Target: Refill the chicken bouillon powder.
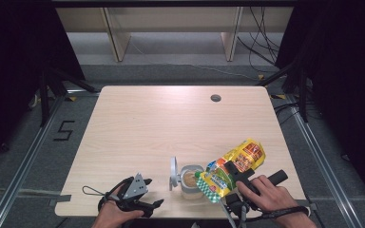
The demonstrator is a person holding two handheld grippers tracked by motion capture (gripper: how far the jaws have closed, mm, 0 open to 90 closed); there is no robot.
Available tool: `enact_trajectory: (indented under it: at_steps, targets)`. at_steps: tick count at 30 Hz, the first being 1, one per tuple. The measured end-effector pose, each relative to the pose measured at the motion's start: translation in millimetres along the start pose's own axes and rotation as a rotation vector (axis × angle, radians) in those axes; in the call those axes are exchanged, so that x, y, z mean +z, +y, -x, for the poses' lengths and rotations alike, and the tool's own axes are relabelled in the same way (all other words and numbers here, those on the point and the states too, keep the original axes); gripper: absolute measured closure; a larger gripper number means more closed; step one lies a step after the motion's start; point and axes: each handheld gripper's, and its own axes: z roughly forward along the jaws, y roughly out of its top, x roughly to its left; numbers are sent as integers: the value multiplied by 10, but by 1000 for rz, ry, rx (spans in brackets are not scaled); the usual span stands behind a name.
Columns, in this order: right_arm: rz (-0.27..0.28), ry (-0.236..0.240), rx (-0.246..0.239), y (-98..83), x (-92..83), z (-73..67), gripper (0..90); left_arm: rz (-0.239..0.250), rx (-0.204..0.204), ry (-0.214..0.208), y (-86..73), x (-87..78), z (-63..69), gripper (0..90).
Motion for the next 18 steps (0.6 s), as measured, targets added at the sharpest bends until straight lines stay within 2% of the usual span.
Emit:
enact_trajectory:
  at_steps: [1,2,3,7,8,9,10,11,13,14,15,16,17,18]
  targets:
    - [-1,-7,25,-15,-4,-22,658,-2,-3,-2,3,-4,1,214]
    - [-9,6,17,-31,-16,-17,658,-7,-1,1,3,-9,0,214]
    - [8,-18,75,-51,-24,-54,659,-9,-3,-11,3,-7,-1,214]
    - [30,-24,103,-80,-34,-85,659,-5,-2,-2,5,-7,4,214]
    - [26,-18,93,-87,-42,-86,660,-12,7,2,7,-12,-3,214]
    - [29,-38,138,-95,-43,-130,660,1,-4,-2,2,-5,2,214]
    - [20,-31,132,-112,-60,-128,661,13,-15,-10,1,-4,13,214]
    - [23,-27,181,-140,-84,-164,663,16,-10,-10,-2,7,6,214]
    - [35,-19,175,-160,-81,-157,663,7,-8,-11,2,1,11,214]
    - [16,-16,210,-162,-94,-181,665,9,-11,-16,4,-4,20,214]
    - [37,-21,227,-182,-78,-192,666,1,-4,-13,7,-10,10,214]
    - [37,-21,227,-182,-78,-192,666,5,0,-12,9,-10,8,214]
    - [51,-29,205,-191,-71,-171,666,3,1,-11,10,-13,4,214]
    - [47,-18,261,-192,-67,-212,667,0,-6,-14,9,-13,4,214]
